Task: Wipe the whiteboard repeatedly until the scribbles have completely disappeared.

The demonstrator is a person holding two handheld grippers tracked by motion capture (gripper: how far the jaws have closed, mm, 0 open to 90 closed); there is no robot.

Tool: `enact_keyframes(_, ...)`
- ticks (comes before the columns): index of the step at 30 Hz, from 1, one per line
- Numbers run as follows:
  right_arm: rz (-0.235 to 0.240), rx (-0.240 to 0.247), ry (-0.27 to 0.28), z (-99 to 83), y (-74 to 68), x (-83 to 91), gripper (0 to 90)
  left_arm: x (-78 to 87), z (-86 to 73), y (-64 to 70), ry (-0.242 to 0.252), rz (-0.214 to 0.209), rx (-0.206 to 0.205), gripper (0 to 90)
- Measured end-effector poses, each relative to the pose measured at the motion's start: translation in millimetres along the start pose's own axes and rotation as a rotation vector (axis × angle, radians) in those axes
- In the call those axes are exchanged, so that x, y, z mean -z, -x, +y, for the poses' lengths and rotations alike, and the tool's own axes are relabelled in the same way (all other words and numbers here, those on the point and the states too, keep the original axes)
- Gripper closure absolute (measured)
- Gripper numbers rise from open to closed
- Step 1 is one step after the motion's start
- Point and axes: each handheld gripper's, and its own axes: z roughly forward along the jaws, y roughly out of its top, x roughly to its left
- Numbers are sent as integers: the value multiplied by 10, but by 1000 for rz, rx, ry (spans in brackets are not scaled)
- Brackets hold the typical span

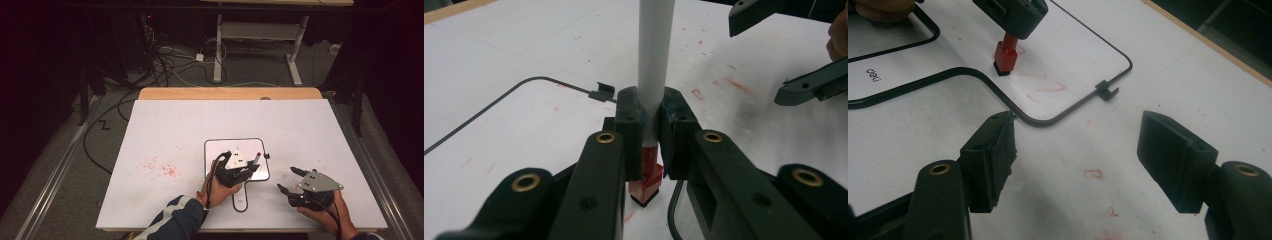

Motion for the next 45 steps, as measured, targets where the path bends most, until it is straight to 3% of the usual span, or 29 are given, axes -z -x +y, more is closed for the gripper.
enact_keyframes(3,-1,2,1,-8,5,6,321,87,-33,-74,-9,31,-6,787)
enact_keyframes(7,-7,-4,5,-10,13,24,321,222,-114,-179,-1,35,30,787)
enact_keyframes(10,-9,-4,4,-5,13,21,321,237,-132,-172,7,40,43,787)
enact_keyframes(13,-8,0,0,5,2,8,321,150,-93,-129,12,20,53,788)
enact_keyframes(22,1,4,-1,0,5,-7,320,-313,199,178,-23,-30,-18,788)
enact_keyframes(25,2,6,4,-5,10,7,320,-413,274,220,-38,-28,-44,787)
enact_keyframes(28,-2,2,7,-8,11,21,320,-449,304,190,-44,-20,-41,787)
enact_keyframes(35,-11,1,5,-9,16,45,320,-298,202,82,-30,-34,-4,787)
enact_keyframes(40,-9,7,3,-1,2,34,320,-158,127,31,-31,-18,-14,788)
enact_keyframes(45,-9,7,1,2,-2,23,320,3,40,-112,-28,11,-1,787)
